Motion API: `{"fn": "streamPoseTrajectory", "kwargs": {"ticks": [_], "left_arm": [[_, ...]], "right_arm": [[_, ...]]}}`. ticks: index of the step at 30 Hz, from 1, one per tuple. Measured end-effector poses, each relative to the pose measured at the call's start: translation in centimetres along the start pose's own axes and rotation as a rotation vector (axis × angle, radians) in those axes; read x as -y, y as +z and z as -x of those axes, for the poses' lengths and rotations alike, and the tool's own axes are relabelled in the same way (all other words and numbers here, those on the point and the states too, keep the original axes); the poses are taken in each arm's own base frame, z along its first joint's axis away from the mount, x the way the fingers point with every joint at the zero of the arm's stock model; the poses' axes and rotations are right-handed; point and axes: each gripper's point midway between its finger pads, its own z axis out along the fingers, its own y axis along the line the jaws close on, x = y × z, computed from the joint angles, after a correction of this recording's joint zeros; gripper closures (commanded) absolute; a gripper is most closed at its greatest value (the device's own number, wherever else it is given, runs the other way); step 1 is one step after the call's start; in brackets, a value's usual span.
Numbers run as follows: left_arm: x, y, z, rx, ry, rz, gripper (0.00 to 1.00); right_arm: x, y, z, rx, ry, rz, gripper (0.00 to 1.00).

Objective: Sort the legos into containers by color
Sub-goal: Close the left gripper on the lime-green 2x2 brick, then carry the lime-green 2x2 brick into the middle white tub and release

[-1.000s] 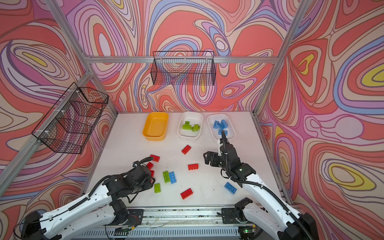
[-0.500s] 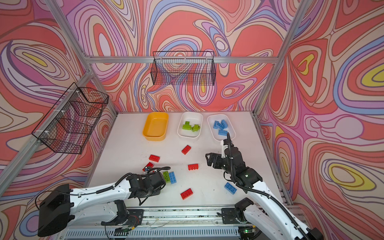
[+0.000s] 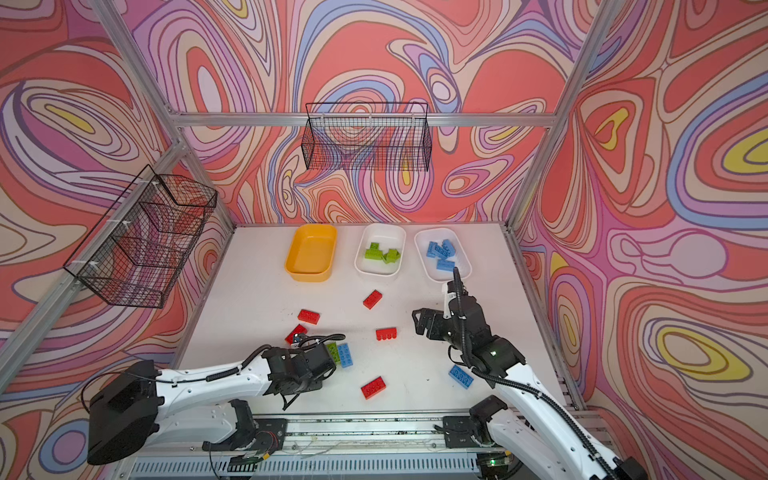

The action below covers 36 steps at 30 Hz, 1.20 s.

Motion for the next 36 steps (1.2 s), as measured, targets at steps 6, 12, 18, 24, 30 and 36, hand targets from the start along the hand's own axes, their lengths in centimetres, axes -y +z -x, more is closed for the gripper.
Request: {"fn": "streamPoseTrajectory", "kwargs": {"ticks": [6,12,18,24,30,36], "left_arm": [[0.6,0.1,0.2,-0.003,0.023,0.007,0.71],[1.2,-0.1,0.5,-0.004,0.052,0.016,0.78],[1.4,-0.7,1.0,0.009,0.062,0.024,0.78],[1.3,-1.4,1.9,0.023,0.072,0.039,0.78],[2.7,-3.2,5.1,0.07,0.053,0.001,0.78],[6.5,-6.1,11.4,0.156,0.049,-0.071,0.78]], "right_arm": [[0.4,0.2,-0.6,-0.014,0.001,-0.01,0.02],[0.4,0.2,-0.6,-0.01,0.0,-0.008,0.02],[0.4,0.1,-0.5,-0.007,0.0,-0.006,0.02],[0.3,-0.1,-0.4,0.0,-0.001,-0.005,0.02],[0.3,-0.4,-0.3,0.009,-0.001,-0.004,0.02],[0.3,-0.6,-0.2,0.015,-0.001,-0.002,0.02]]}}
